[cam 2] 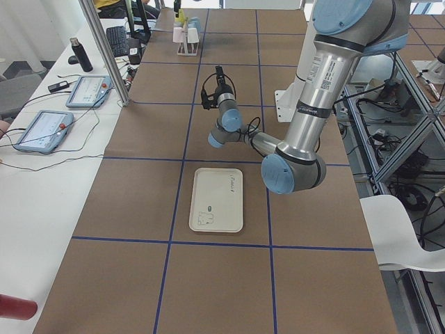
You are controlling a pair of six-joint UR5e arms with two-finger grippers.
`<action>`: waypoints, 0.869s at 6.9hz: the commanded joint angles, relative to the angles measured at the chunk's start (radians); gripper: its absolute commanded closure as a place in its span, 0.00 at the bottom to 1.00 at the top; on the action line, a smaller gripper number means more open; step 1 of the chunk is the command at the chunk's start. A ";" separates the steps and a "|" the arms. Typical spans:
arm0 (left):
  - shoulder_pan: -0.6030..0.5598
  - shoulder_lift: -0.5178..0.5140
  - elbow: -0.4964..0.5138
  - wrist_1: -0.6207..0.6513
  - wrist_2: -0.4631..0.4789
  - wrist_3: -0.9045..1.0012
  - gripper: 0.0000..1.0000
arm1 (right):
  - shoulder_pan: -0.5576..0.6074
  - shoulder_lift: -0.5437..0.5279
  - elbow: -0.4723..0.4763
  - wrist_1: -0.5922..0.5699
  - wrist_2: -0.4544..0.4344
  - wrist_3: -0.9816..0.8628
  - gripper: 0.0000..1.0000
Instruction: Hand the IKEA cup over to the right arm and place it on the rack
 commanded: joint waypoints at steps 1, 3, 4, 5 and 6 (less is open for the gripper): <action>-0.001 -0.001 -0.001 0.000 0.002 0.000 0.01 | -0.001 -0.001 0.001 0.001 -0.001 0.003 0.00; -0.038 -0.001 0.011 0.015 -0.005 0.021 0.02 | -0.004 0.002 0.071 0.001 0.000 0.063 0.00; -0.063 0.001 0.011 0.062 -0.021 0.088 0.01 | -0.005 -0.015 0.150 0.001 0.008 0.141 0.00; -0.124 0.002 0.011 0.162 -0.103 0.157 0.01 | -0.007 -0.102 0.292 0.002 0.011 0.176 0.00; -0.206 0.037 0.011 0.234 -0.217 0.264 0.01 | -0.007 -0.175 0.417 -0.004 0.013 0.179 0.00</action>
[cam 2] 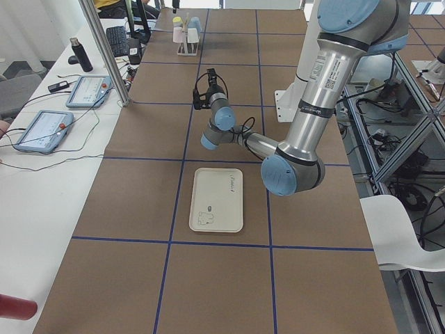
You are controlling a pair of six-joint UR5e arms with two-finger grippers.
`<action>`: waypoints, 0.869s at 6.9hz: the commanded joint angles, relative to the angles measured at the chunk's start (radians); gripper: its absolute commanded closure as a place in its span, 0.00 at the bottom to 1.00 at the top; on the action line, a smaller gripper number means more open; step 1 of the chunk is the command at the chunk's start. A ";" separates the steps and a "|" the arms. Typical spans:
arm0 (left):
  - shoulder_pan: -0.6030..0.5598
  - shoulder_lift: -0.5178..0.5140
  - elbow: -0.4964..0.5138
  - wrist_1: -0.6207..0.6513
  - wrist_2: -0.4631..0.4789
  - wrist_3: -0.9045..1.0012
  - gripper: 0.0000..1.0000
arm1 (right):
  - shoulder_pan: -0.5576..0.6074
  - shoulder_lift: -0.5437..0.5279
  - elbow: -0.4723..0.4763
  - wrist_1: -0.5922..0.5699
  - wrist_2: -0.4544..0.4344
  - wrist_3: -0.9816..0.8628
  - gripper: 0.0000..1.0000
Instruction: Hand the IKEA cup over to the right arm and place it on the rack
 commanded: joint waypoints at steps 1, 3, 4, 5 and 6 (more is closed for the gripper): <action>-0.170 0.084 0.005 0.126 -0.219 0.281 0.01 | -0.001 -0.167 0.252 -0.006 0.003 0.023 0.00; -0.352 0.167 0.013 0.296 -0.376 0.658 0.01 | 0.001 -0.267 0.357 -0.007 -0.002 0.022 0.00; -0.424 0.213 0.033 0.383 -0.381 0.905 0.01 | 0.001 -0.296 0.374 -0.004 -0.008 0.017 0.00; -0.515 0.237 0.039 0.513 -0.381 1.147 0.01 | -0.005 -0.303 0.379 -0.007 -0.008 0.009 0.00; -0.604 0.248 0.039 0.657 -0.376 1.403 0.01 | -0.039 -0.304 0.382 -0.012 -0.008 0.006 0.00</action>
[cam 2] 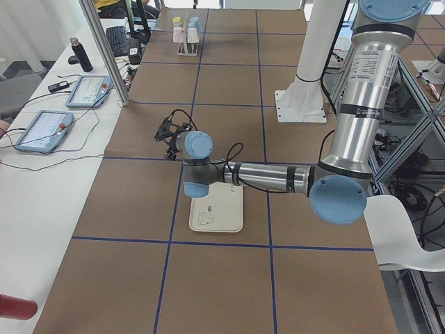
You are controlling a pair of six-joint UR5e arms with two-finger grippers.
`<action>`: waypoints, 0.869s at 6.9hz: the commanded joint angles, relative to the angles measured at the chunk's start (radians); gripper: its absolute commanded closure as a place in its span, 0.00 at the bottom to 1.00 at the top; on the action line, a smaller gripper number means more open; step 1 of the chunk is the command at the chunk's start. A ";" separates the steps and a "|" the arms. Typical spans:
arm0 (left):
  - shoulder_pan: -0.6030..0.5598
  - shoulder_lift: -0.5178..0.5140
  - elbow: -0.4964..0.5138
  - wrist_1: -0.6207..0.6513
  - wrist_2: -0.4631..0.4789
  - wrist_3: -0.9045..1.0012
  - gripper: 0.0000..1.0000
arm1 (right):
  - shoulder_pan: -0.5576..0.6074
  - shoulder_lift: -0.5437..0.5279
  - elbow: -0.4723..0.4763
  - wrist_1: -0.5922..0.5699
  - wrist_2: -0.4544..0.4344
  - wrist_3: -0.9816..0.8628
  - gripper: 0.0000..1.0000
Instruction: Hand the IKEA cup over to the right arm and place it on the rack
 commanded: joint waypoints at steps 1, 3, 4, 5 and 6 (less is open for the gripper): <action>-0.184 0.025 0.004 0.306 0.007 0.523 0.01 | -0.040 -0.023 0.002 -0.015 0.001 -0.037 0.00; -0.267 0.014 -0.007 0.626 -0.006 0.775 0.01 | 0.006 -0.005 0.003 -0.291 -0.002 -0.376 0.00; -0.266 0.014 -0.017 0.711 -0.043 0.780 0.01 | 0.046 0.010 0.008 -0.403 -0.002 -0.499 0.00; -0.269 0.014 -0.021 0.818 -0.115 0.783 0.01 | 0.086 0.009 0.008 -0.464 -0.002 -0.609 0.00; -0.275 0.014 -0.036 0.853 -0.133 0.830 0.01 | 0.094 -0.013 0.008 -0.486 -0.002 -0.648 0.00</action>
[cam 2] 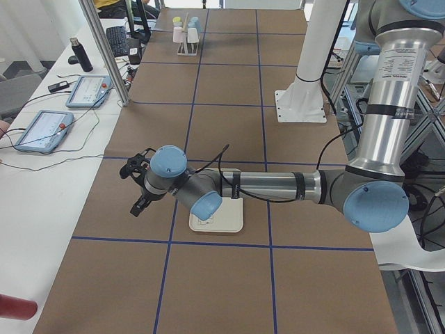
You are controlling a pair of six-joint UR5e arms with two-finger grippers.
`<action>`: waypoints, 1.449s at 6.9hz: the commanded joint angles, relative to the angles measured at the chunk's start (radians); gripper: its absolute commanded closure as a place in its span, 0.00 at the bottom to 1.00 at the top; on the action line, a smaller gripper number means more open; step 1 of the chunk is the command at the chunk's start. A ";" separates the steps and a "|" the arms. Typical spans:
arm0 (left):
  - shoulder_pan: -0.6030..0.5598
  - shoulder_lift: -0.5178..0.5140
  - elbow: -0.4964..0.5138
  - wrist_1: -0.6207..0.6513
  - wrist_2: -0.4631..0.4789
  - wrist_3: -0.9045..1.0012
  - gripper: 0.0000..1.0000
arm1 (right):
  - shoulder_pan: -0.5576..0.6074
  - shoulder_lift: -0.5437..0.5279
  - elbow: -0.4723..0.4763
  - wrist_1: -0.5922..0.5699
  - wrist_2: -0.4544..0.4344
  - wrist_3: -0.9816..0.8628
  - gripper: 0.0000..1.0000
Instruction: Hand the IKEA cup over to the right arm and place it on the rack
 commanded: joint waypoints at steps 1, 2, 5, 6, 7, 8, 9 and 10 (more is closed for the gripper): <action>-0.025 -0.001 -0.014 0.141 -0.044 0.079 0.01 | 0.023 -0.045 0.001 -0.060 0.000 -0.091 0.00; -0.036 -0.001 -0.025 0.207 -0.044 0.121 0.01 | 0.023 -0.073 0.005 -0.060 0.000 -0.148 0.00; -0.052 0.107 -0.134 0.212 -0.035 0.150 0.01 | 0.018 -0.105 0.125 -0.146 -0.051 -0.149 0.00; -0.049 0.134 -0.142 0.211 -0.035 0.146 0.01 | 0.018 -0.111 0.122 -0.154 -0.051 -0.137 0.00; -0.049 0.134 -0.139 0.206 -0.033 0.140 0.01 | 0.018 -0.114 0.120 -0.151 -0.054 -0.140 0.00; -0.049 0.134 -0.132 0.207 -0.038 0.137 0.01 | 0.018 -0.116 0.116 -0.146 -0.052 -0.143 0.00; -0.049 0.133 -0.139 0.209 -0.033 0.102 0.01 | 0.017 -0.128 0.114 -0.143 -0.048 -0.140 0.00; -0.049 0.133 -0.163 0.210 -0.028 0.012 0.01 | 0.015 -0.128 0.114 -0.142 -0.042 -0.138 0.00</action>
